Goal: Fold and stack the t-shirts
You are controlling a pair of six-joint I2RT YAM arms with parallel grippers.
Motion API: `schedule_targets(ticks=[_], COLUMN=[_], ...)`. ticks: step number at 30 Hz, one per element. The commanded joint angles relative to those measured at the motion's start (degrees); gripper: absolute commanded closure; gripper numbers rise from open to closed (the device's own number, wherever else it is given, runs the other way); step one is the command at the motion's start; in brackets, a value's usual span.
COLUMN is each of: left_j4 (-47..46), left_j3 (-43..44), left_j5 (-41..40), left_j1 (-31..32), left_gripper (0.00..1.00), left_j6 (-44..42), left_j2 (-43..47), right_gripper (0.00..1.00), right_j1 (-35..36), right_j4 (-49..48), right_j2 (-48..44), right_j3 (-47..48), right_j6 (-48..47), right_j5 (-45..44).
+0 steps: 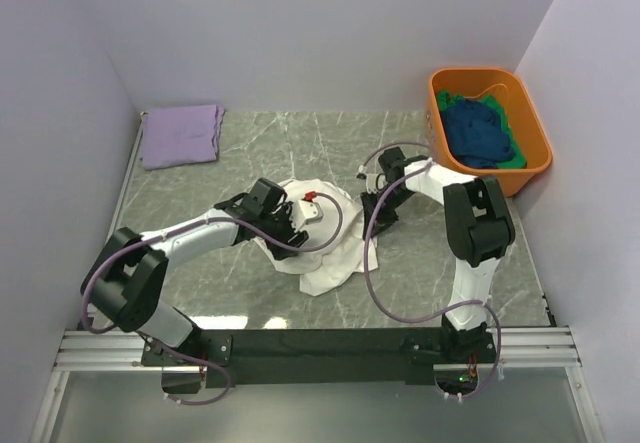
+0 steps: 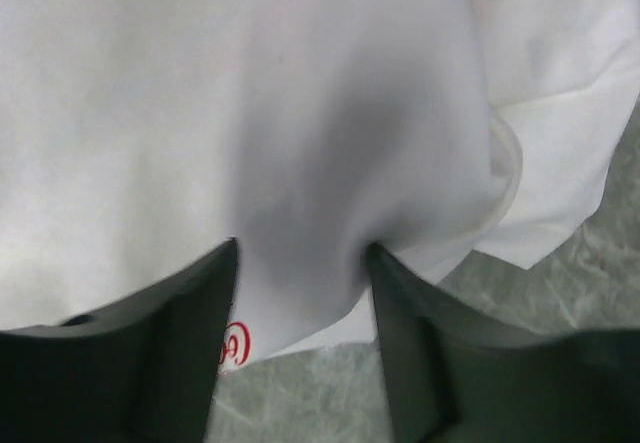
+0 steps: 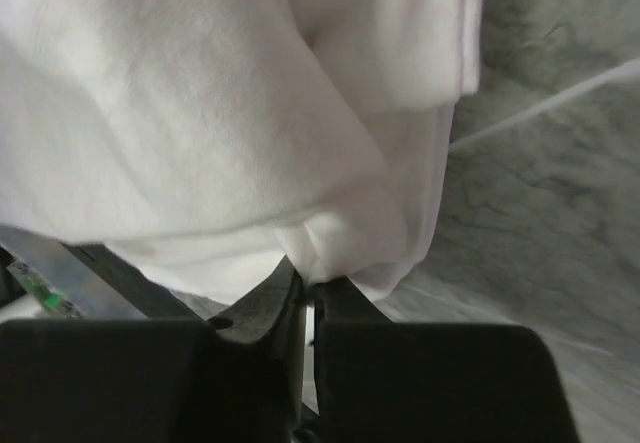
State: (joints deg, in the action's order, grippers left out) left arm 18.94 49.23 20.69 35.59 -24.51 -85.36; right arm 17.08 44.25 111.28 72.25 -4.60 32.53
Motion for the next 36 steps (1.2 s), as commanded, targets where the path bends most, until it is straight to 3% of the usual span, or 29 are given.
schedule_targets(ticks=[1,2,4,5,6,11,16,17,20,23,25,26,28,29,33,34,36], left_j4=[-4.70,-3.40,-1.81,-0.50,0.21,8.46,29.29,31.92,43.26,50.57,51.03,49.80,46.03,42.62,40.48,40.04,36.27], left_j3=[2.53,3.84,5.69,6.48,7.19,16.32,26.34,26.53,23.90,16.18,9.15,7.21,4.74,4.82,14.71,16.84,22.19], left_j5=[0.14,1.01,5.40,6.29,7.16,10.86,16.22,16.92,13.70,9.65,3.59,2.00,0.76,1.37,10.39,11.56,13.66], left_j1=[-0.17,-0.61,-3.33,-5.77,-7.19,-19.12,-26.27,-28.02,-30.75,-34.08,-34.71,-35.06,-35.51,-35.51,-36.91,-36.91,-36.91], left_gripper=[0.46,0.52,0.74,0.95,0.99,0.99,0.99,0.99,0.99,0.99,0.99,0.96,0.85,0.73,0.52,0.38,0.33], left_j6=[3.41,3.51,3.33,3.50,3.33,-1.76,-18.00,-20.64,-32.41,-44.19,-50.53,-51.07,-48.54,-46.96,-33.46,-30.88,-22.04], left_j2=[-2.52,-3.31,-3.41,-3.49,-3.41,-4.11,-5.61,-5.26,-2.71,2.03,5.88,7.13,9.59,9.69,1.20,-0.92,-6.71], right_gripper=[1.00,1.00,1.00,1.00,1.00,1.00,1.00,1.00,1.00,0.99,0.71,0.49,0.38,0.37,0.39,0.41,0.47], right_j1=[-2.22,-2.84,-4.60,-5.12,-5.82,-4.61,9.87,16.51,24.98,27.65,27.39,26.96,23.36,21.35,9.23,8.15,6.83], right_j4=[1.10,1.80,2.42,3.29,3.65,8.20,11.21,10.95,10.77,11.47,12.52,12.70,12.53,12.18,11.91,12.00,12.09], right_j2=[-3.17,-3.88,-6.34,-8.00,-8.80,-14.50,-21.80,-23.90,-26.55,-29.88,-32.34,-33.14,-34.64,-34.47,-26.75,-22.47,-18.32], right_j3=[4.65,5.79,7.02,8.51,9.31,13.00,6.10,4.15,-3.67,-11.41,-14.49,-14.85,-13.64,-12.49,-3.72,-2.56,0.42], right_j6=[-2.33,-2.86,-4.44,-4.97,-6.20,-12.26,-22.72,-23.60,-25.19,-27.47,-29.15,-29.41,-28.89,-28.28,-20.99,-19.76,-16.59], right_j5=[-1.24,-1.77,-2.65,-2.91,-3.35,-1.52,-5.45,-6.51,-8.19,-8.89,-10.72,-11.43,-10.57,-9.78,-2.75,-1.78,0.42])
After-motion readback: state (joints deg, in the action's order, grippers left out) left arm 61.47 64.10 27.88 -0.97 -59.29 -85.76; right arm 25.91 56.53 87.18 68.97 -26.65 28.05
